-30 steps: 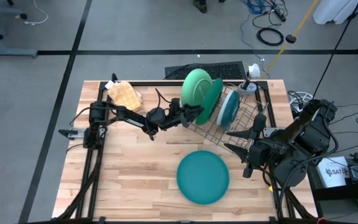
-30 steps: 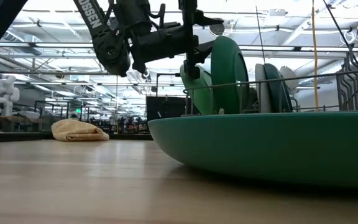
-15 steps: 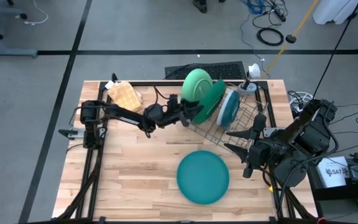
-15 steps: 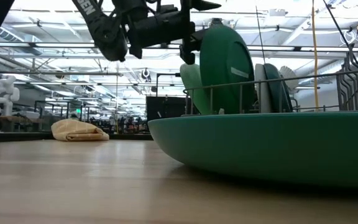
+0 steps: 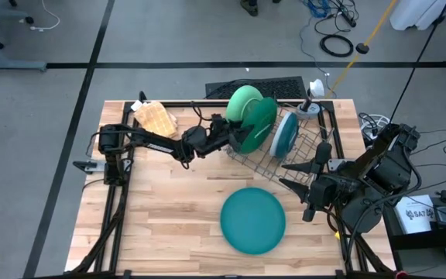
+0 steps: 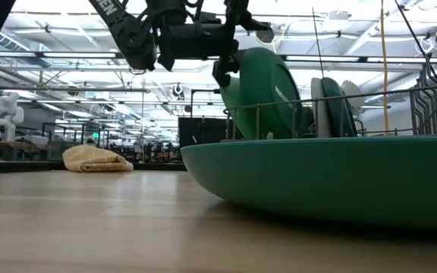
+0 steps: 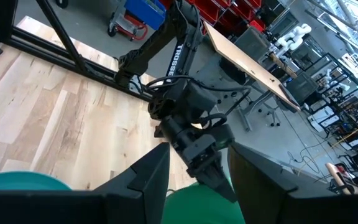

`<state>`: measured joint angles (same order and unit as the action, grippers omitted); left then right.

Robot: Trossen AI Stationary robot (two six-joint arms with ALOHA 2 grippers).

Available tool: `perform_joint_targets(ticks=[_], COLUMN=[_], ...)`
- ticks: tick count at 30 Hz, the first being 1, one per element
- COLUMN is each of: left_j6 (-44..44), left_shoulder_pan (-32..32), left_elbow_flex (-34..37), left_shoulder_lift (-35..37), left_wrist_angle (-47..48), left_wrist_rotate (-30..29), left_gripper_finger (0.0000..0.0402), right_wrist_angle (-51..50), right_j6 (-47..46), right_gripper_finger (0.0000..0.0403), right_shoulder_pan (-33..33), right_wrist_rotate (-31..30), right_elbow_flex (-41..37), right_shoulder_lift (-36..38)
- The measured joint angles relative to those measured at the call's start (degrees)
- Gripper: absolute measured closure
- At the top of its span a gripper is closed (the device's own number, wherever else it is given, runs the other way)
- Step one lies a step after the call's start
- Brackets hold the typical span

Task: Sort dishes
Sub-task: Put the green plate in the dish rack

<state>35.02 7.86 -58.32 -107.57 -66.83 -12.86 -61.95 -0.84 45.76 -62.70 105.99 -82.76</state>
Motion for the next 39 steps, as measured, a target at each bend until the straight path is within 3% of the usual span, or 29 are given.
perform_joint_targets(ticks=[6,12,18,31,39], left_j6=[-3.2,-3.9,-5.6,-2.8,-6.0], left_shoulder_pan=[0.0,0.5,0.6,2.3,2.2], left_elbow_flex=[-2.4,-5.0,-5.9,-6.4,-10.3], left_shoulder_lift=[0.0,0.1,0.5,0.6,0.6], left_wrist_angle=[2.6,15.4,9.9,17.6,21.4], left_wrist_rotate=[0.3,0.6,0.1,1.6,2.0], left_gripper_finger=[0.0155,0.0155,0.0155,0.0155,0.0155], right_wrist_angle=[-0.1,-0.2,-0.2,-0.4,-0.4], right_j6=[0.0,0.0,0.0,0.1,-0.4], right_gripper_finger=[0.0248,0.0248,0.0248,0.0248,0.0248], right_shoulder_pan=[0.0,0.0,0.0,0.0,0.0], right_wrist_rotate=[0.0,0.0,0.0,0.0,0.0], right_elbow_flex=[0.0,0.0,0.0,0.0,0.0], right_shoulder_lift=[0.0,0.0,0.0,0.0,0.0])
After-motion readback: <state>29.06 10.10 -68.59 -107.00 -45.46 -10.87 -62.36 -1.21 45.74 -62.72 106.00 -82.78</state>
